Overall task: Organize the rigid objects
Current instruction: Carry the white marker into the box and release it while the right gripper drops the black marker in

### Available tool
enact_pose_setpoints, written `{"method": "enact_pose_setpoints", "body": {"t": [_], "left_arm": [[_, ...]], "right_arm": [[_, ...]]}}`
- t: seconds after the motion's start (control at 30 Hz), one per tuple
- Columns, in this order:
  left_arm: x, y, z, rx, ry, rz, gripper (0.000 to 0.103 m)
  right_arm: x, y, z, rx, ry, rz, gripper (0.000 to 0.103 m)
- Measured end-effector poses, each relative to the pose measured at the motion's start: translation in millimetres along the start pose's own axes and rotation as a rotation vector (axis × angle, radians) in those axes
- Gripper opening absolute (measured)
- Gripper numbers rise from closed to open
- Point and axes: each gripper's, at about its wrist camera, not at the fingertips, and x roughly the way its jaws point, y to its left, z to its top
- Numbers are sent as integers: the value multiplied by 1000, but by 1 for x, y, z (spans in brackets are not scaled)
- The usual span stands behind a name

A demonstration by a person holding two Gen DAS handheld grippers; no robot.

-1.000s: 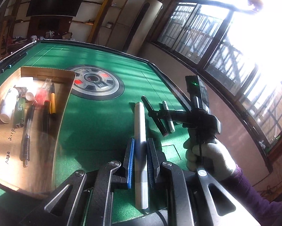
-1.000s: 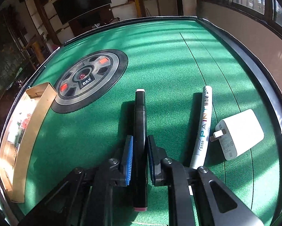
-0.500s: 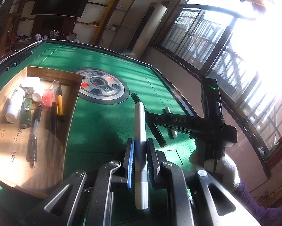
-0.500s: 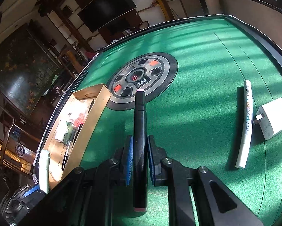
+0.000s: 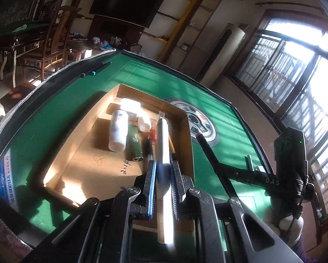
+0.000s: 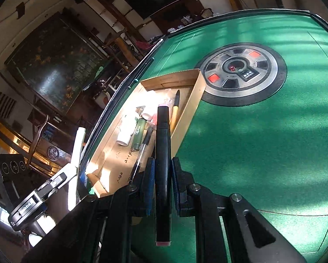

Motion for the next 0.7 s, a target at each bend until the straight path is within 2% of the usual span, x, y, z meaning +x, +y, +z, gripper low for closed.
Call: {"method": "enact_pose_setpoints", "body": {"t": [0.17, 0.37, 0.47, 0.57, 0.67, 0.7], "left_arm": [[31, 34, 14, -3, 86, 153, 12], [69, 62, 28, 1, 160, 247, 13], [76, 68, 32, -8, 168, 259, 13], [70, 73, 35, -23, 151, 236, 14], [47, 74, 34, -30, 100, 217, 23], [38, 74, 33, -37, 75, 211, 29]], "right_arm": [[38, 30, 0, -26, 79, 15, 15], [86, 53, -2, 21, 174, 42, 15], [106, 64, -5, 16, 208, 20, 15], [119, 71, -8, 10, 230, 9, 15], [129, 77, -9, 0, 256, 9, 15], [131, 80, -9, -6, 259, 3, 15]]}}
